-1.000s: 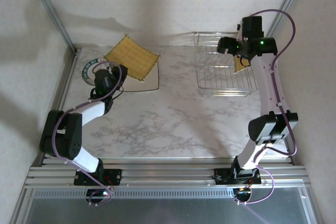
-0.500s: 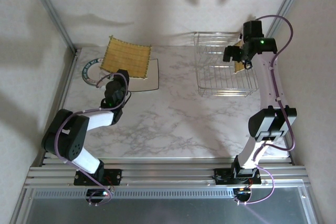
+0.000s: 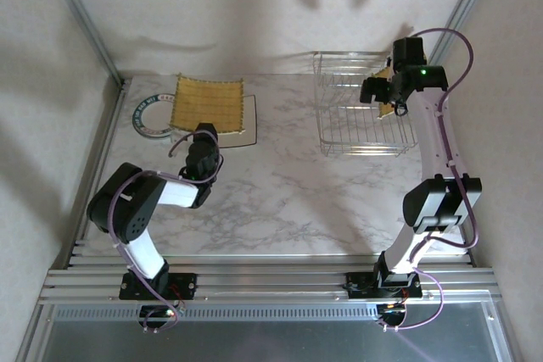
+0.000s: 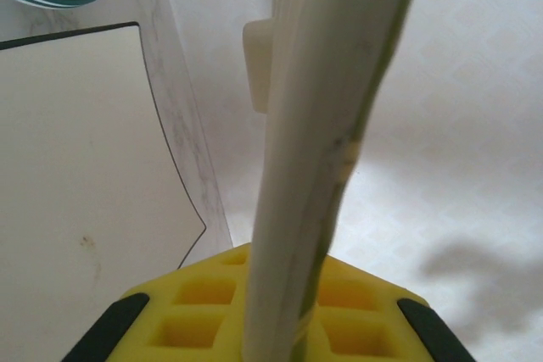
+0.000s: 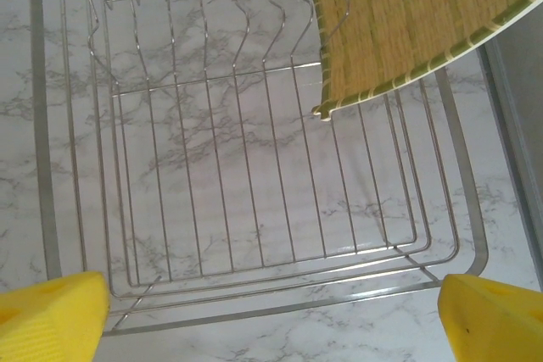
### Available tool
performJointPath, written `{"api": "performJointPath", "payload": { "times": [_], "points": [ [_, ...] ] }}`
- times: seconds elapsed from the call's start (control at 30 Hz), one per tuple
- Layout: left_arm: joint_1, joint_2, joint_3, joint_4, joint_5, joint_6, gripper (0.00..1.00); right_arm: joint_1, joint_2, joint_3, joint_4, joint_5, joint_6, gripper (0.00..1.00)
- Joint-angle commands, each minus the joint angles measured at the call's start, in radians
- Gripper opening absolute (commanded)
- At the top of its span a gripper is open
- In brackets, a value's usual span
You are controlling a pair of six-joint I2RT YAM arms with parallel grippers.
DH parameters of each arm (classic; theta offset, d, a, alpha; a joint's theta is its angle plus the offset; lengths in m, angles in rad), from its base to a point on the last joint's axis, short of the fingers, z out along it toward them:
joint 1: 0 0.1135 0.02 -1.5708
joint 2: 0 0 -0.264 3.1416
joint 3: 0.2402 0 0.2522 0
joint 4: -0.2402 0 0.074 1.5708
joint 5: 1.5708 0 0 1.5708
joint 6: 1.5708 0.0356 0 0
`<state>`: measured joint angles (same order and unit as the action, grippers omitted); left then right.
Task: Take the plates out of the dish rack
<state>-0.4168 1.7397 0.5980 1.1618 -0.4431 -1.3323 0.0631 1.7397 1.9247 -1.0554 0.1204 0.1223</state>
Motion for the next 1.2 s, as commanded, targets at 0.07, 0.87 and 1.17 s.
{"api": "performJointPath", "payload": {
  "times": [0.07,0.87,1.17],
  "points": [
    [-0.011,0.086,0.033,0.158,-0.01,-0.076,0.0,-0.002,-0.038,-0.027,0.021,-0.022,-0.003,0.99],
    [-0.003,0.302,0.16,0.165,0.053,-0.133,0.0,-0.002,-0.06,-0.07,0.058,-0.053,0.0,0.99],
    [0.0,0.347,0.173,0.161,-0.002,-0.145,0.0,-0.002,-0.069,-0.076,0.062,-0.063,0.002,0.99]
  ]
}}
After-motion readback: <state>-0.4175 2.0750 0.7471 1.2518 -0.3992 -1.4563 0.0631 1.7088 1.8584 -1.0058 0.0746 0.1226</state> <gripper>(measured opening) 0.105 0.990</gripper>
